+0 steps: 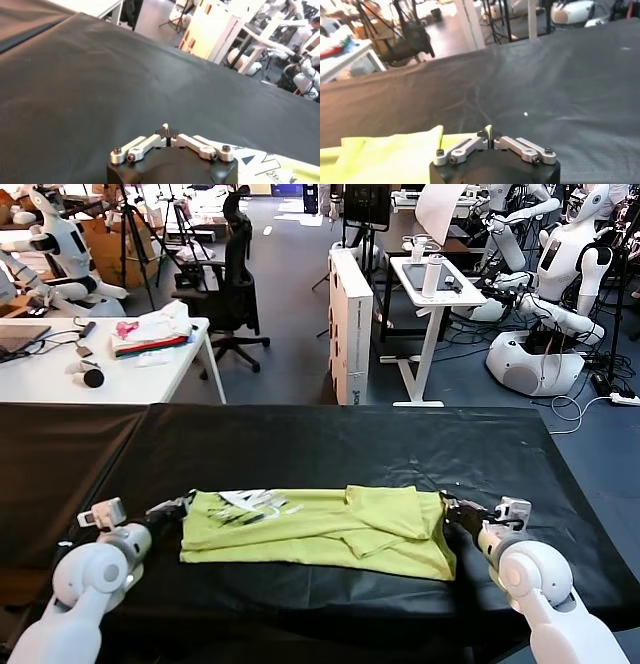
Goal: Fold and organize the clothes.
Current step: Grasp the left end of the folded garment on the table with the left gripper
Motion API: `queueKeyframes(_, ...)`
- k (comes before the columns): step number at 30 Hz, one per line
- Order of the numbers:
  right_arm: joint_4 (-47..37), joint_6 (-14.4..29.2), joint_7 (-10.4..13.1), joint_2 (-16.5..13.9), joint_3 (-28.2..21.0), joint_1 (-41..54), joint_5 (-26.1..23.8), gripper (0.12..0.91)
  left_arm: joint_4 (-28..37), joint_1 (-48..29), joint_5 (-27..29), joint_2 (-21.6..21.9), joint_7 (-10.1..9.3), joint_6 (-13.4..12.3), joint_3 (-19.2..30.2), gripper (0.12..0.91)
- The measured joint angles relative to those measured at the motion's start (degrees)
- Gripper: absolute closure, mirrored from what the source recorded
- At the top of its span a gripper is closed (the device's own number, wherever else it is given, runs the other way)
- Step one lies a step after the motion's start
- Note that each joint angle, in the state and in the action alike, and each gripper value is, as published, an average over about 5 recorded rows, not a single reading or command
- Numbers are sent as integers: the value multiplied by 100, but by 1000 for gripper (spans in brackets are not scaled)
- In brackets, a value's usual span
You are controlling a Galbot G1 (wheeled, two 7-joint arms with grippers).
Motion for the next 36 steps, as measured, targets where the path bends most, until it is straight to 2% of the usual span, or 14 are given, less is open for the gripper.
queueKeyframes(3,42,197,-153,-53,-15,-46,-45,232,53,-4,-6,87,-14,-7,-1,391)
queueKeyframes(5,93,393,-265,-111,-27,-96,-130,159,90,-1,-73,150,-33,24,-11,263)
queueKeyframes(8,202,871,-408,-253,-35,-216,-369,125,108,39,-390,257,32,171,-64,150)
queueKeyframes(10,279,1316,-492,-385,-26,-333,-574,120,101,110,-728,393,222,267,-137,130)
queueKeyframes(13,335,2221,-711,-619,9,-580,-946,118,71,289,-1280,740,663,375,-277,124)
queueKeyframes(17,263,3689,-1178,-840,112,-1015,-1283,118,124,461,-1868,1271,1200,627,-349,123)
queueKeyframes(19,222,4328,-1453,-875,214,-1286,-1288,118,214,444,-2118,1481,1392,717,-340,123)
queueKeyframes(22,205,5014,-1830,-876,437,-1727,-1194,118,382,335,-2419,1702,1600,744,-318,123)
queueKeyframes(25,203,5434,-2078,-841,703,-2139,-1121,118,526,266,-2443,1831,1814,744,-287,123)
queueKeyframes(29,169,5707,-2205,-797,992,-2535,-1104,118,669,283,-2235,1888,2033,746,-237,123)
queueKeyframes(32,109,5796,-2242,-791,1115,-2684,-1109,118,723,342,-2108,1903,2139,747,-205,123)
queueKeyframes(36,43,5838,-2261,-792,1164,-2745,-1123,118,691,426,-2076,1888,2174,748,-195,123)
